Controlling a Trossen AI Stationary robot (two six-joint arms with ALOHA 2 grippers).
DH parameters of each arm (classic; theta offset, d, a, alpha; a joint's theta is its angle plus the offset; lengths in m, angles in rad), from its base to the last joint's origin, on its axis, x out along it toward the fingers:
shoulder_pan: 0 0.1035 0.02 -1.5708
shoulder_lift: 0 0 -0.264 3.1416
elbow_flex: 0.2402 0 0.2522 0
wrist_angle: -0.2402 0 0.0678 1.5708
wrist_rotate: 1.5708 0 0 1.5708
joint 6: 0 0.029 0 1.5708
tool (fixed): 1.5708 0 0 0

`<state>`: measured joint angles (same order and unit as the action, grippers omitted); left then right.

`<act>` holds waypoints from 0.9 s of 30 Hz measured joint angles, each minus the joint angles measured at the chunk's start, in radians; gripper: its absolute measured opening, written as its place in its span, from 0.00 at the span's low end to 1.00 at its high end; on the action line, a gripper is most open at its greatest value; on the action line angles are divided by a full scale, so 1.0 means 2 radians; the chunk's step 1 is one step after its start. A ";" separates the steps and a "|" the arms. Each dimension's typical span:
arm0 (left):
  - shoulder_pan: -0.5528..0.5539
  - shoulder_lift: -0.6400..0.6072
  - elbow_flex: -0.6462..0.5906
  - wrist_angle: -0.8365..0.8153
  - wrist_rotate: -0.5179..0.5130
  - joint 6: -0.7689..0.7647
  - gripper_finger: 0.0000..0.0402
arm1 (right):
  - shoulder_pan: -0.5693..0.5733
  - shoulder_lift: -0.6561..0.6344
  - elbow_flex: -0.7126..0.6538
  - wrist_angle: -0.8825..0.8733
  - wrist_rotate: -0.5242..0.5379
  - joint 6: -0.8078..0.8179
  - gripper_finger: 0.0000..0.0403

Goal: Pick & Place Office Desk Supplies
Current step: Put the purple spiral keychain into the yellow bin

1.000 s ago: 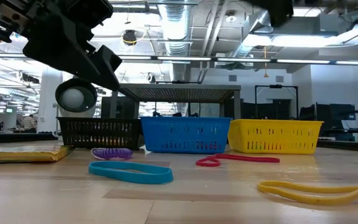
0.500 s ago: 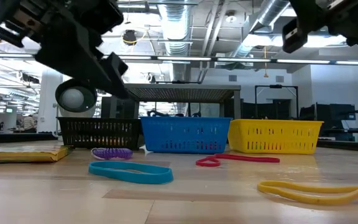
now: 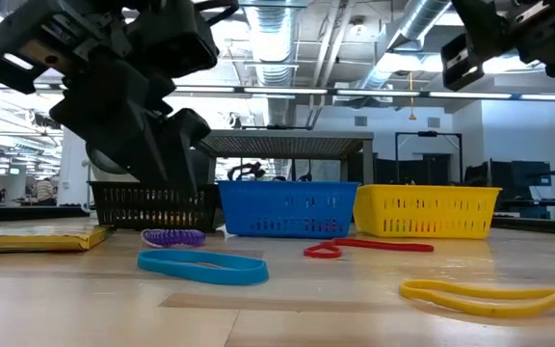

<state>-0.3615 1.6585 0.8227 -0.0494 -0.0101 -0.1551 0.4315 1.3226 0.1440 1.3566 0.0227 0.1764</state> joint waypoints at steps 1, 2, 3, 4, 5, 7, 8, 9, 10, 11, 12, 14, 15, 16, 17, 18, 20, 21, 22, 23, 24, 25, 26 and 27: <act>-0.001 0.000 0.000 0.000 0.000 -0.004 0.45 | 0.000 0.000 0.000 -0.002 0.000 0.000 0.38; -0.001 0.000 0.000 -0.001 0.000 -0.007 0.45 | 0.000 0.000 0.000 -0.006 0.000 0.000 0.38; -0.001 0.000 0.000 -0.007 0.000 -0.010 0.45 | 0.000 0.000 0.000 -0.007 0.000 0.000 0.38; -0.001 0.000 0.000 -0.013 0.000 -0.015 0.45 | 0.000 0.000 0.000 -0.006 0.000 0.000 0.38; -0.001 0.000 0.000 -0.016 -0.001 -0.017 0.45 | 0.000 0.000 0.000 -0.005 0.000 0.000 0.38; -0.001 0.000 0.000 -0.018 -0.005 -0.018 0.45 | 0.000 0.000 0.000 -0.005 0.000 0.000 0.38; -0.001 0.000 0.000 -0.019 -0.007 -0.018 0.45 | 0.000 0.000 0.000 -0.005 0.000 0.000 0.38; -0.001 0.000 0.000 -0.019 -0.009 -0.019 0.45 | 0.000 0.000 0.000 -0.005 0.000 0.000 0.38; -0.001 0.000 0.000 -0.019 -0.009 -0.019 0.45 | 0.000 0.000 0.000 -0.005 0.000 0.000 0.38; -0.001 0.000 0.000 -0.019 -0.010 -0.018 0.45 | 0.000 0.000 0.000 -0.005 0.000 0.000 0.38; -0.001 0.000 0.000 -0.019 -0.013 -0.019 0.45 | 0.000 0.000 0.000 -0.005 0.000 0.000 0.38; -0.001 0.000 0.000 -0.019 -0.014 -0.019 0.45 | 0.000 0.000 0.000 -0.005 0.000 0.000 0.38; -0.001 0.000 0.000 -0.019 -0.014 -0.019 0.45 | 0.000 0.000 0.000 -0.005 0.000 0.000 0.38; -0.001 0.000 0.000 -0.019 -0.014 -0.020 0.45 | 0.000 0.000 0.000 -0.005 0.000 0.000 0.38; -0.001 0.000 0.000 -0.019 -0.014 -0.021 0.45 | 0.000 0.000 0.000 -0.005 0.000 0.000 0.38; -0.001 0.000 0.000 -0.019 -0.014 -0.022 0.45 | 0.000 0.000 0.000 -0.005 0.000 0.000 0.38; -0.001 0.000 0.000 -0.019 -0.016 -0.022 0.45 | 0.000 0.000 0.000 -0.005 0.000 0.000 0.38; -0.001 0.000 0.000 -0.018 -0.016 -0.022 0.45 | 0.000 0.000 0.000 -0.005 0.000 0.000 0.38; -0.001 0.000 0.000 -0.018 -0.016 -0.022 0.45 | 0.000 0.000 0.000 -0.005 0.000 0.000 0.38; -0.001 0.000 0.000 -0.016 -0.016 -0.022 0.45 | 0.000 0.000 0.000 -0.005 0.000 0.000 0.38; -0.001 0.000 0.000 -0.013 -0.016 -0.022 0.45 | 0.000 0.000 0.000 -0.005 0.000 0.000 0.38; -0.002 0.000 0.000 -0.010 -0.016 -0.022 0.45 | 0.000 0.000 0.000 -0.005 0.000 0.000 0.38; -0.003 0.000 0.000 -0.005 -0.018 -0.022 0.45 | 0.000 0.000 0.000 -0.005 0.000 0.000 0.38; -0.004 0.000 -0.001 0.005 -0.020 -0.022 0.45 | 0.000 0.000 0.000 -0.005 0.000 0.000 0.38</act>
<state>-0.3692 1.6588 0.8215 -0.0387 -0.0508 -0.1987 0.4305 1.3224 0.1440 1.3460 0.0227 0.1764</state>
